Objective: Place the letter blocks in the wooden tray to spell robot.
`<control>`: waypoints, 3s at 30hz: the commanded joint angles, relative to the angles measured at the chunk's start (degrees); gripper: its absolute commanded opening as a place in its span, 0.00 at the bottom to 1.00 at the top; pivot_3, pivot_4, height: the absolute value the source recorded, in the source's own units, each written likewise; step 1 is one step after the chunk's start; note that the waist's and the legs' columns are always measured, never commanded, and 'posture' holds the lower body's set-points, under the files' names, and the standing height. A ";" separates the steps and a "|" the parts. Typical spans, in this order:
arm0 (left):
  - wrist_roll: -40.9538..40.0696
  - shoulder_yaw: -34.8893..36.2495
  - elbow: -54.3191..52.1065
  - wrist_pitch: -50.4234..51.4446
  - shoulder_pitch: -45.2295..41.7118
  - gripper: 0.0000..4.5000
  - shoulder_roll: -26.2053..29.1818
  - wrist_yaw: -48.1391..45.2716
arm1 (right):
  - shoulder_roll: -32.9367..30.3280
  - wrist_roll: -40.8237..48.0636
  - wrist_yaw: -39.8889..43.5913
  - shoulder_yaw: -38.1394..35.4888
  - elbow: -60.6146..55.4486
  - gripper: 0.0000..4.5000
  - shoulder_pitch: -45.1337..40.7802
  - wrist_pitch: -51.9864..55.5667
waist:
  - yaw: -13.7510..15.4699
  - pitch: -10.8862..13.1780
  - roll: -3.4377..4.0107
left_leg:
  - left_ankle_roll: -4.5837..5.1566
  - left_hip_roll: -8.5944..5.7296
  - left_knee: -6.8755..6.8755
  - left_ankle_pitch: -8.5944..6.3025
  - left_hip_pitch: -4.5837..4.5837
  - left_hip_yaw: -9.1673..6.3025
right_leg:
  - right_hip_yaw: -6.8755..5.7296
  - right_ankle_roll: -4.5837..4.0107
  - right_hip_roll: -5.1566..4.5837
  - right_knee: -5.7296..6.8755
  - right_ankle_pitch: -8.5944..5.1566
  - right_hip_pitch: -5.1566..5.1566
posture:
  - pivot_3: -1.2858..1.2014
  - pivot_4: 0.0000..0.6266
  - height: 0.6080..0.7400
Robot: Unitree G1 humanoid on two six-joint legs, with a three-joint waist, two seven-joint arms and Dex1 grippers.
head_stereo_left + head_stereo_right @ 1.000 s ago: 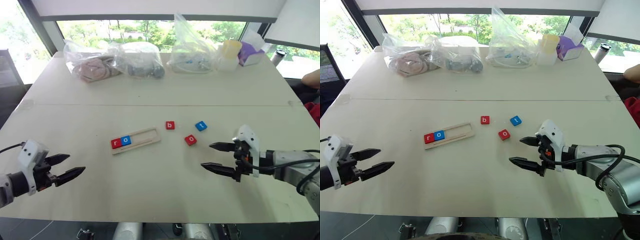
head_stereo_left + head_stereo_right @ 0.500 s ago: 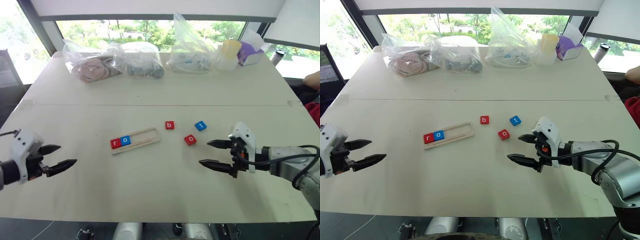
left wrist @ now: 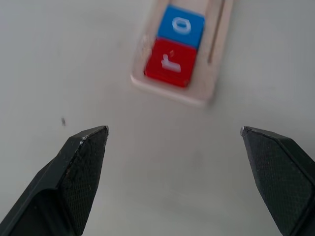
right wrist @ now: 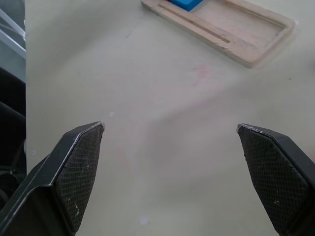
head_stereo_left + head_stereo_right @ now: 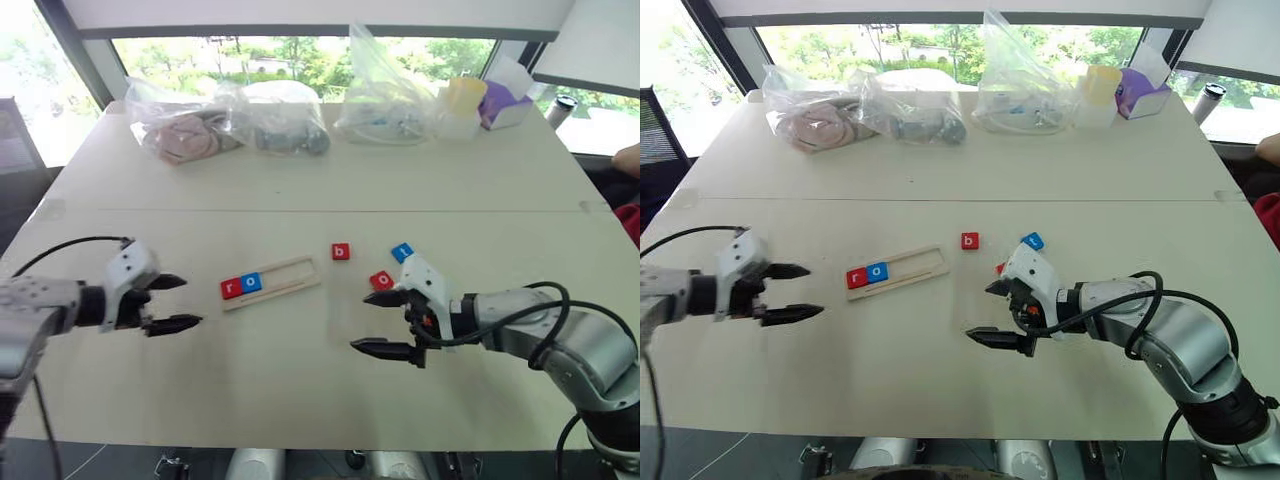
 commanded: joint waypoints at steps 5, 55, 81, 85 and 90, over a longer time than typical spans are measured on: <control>6.34 -7.44 6.41 -7.80 -6.35 1.00 -5.64 -0.23 | 0.70 -1.69 -1.78 -0.66 -2.46 0.99 1.24 -1.96 | -0.45 -0.04 -0.12 | 0.00 -0.01 0.04 0.00 0.17 0.18 | 0.17 0.01 0.05 0.08 0.01 0.05 | 0.52 0.24 1.00; 15.51 -16.37 15.58 -21.82 -18.42 0.99 -6.76 -13.49 | 25.83 -11.15 -30.50 -6.16 15.93 1.00 -13.05 9.82 | -2.10 -0.24 -0.20 | 0.10 0.12 0.57 -0.03 0.54 0.60 | 0.87 0.09 0.39 0.28 0.32 0.33 | 0.52 0.24 1.00; 2.66 -1.15 -9.72 4.05 -3.12 1.00 -4.29 3.12 | 47.42 -28.53 -40.16 1.16 45.76 0.70 -25.66 4.59 | -2.27 -0.26 -0.22 | 0.11 0.54 0.62 -0.04 0.67 0.74 | 1.30 -0.13 0.95 1.00 0.43 -0.13 | 0.52 0.24 1.00; 3.54 -2.82 -9.27 3.38 -3.95 1.00 -5.38 4.18 | 46.47 -30.42 -39.14 2.29 44.72 0.26 -25.45 3.53 | -3.18 -0.27 -0.23 | 0.10 0.63 0.63 -0.03 0.69 0.73 | 1.30 -0.18 1.08 1.02 0.46 -0.13 | 0.52 0.24 1.00; 3.48 -4.54 -8.78 3.14 -6.03 1.00 -6.61 4.02 | 40.23 -31.79 -37.19 0.74 33.08 0.11 -26.15 4.40 | -2.95 -0.26 -0.20 | 0.10 0.65 0.62 -0.03 0.58 0.71 | 1.29 -0.18 1.06 1.00 0.45 -0.17 | 0.52 0.24 1.00</control>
